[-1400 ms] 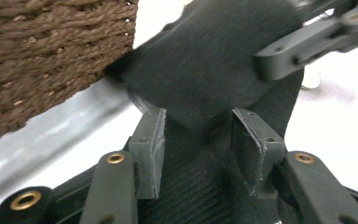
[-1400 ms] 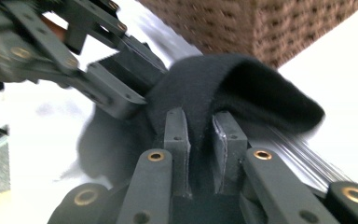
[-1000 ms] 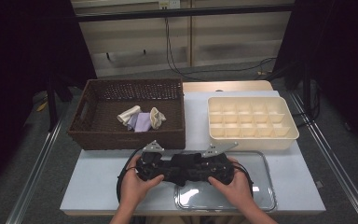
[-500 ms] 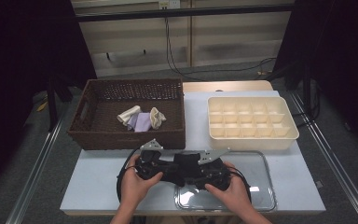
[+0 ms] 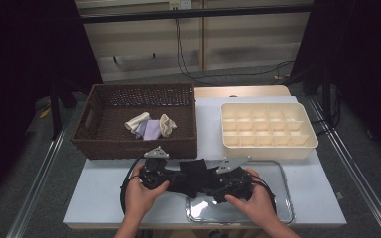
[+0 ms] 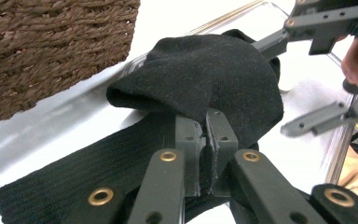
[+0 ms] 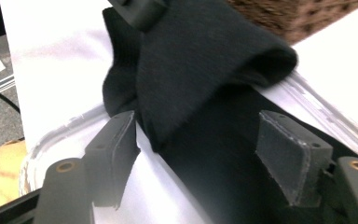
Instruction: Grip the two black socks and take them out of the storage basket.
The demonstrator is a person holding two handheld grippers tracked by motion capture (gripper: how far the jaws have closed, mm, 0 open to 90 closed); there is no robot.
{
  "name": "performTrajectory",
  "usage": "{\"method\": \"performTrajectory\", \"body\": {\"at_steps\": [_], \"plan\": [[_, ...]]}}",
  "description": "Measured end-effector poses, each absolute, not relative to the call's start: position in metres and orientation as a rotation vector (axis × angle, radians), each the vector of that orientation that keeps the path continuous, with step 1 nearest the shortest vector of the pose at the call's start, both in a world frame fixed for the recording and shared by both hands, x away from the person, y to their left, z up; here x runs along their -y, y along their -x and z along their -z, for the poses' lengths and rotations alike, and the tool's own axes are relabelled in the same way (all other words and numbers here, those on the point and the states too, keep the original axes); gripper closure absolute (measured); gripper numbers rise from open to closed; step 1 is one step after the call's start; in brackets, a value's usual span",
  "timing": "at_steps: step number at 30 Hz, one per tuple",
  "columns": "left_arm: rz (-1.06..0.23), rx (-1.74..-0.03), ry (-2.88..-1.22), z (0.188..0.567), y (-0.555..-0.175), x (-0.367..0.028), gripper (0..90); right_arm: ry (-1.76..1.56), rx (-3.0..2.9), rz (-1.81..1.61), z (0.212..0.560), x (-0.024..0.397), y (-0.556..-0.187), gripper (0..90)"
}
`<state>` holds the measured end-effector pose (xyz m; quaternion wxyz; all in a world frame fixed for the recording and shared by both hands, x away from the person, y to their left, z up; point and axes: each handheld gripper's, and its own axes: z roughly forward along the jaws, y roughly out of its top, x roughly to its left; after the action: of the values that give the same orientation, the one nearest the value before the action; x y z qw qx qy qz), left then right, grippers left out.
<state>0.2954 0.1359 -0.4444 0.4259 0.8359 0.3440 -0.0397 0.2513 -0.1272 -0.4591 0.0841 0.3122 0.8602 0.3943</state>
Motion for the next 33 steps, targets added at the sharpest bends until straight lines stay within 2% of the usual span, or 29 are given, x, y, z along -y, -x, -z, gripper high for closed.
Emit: {"method": "performTrajectory", "body": {"at_steps": [4, 10, 26, 33], "plan": [[0.097, -0.849, -2.080, 0.440, -0.295, -0.135, 85.5, -0.917, -2.538, -1.162, 0.452, 0.135, -0.251, 26.2], [0.104, -0.842, -2.061, 0.434, -0.296, -0.130, 85.5, -0.835, -2.532, -1.161, 0.442, 0.122, -0.253, 25.0], [0.095, -0.840, -2.073, 0.435, -0.302, -0.130, 85.4, -0.823, -2.485, -1.083, 0.437, 0.122, -0.266, 25.0], [0.108, -0.816, -2.072, 0.435, -0.303, -0.121, 85.4, -0.748, -2.498, -1.097, 0.437, 0.108, -0.265, 26.8]]}}
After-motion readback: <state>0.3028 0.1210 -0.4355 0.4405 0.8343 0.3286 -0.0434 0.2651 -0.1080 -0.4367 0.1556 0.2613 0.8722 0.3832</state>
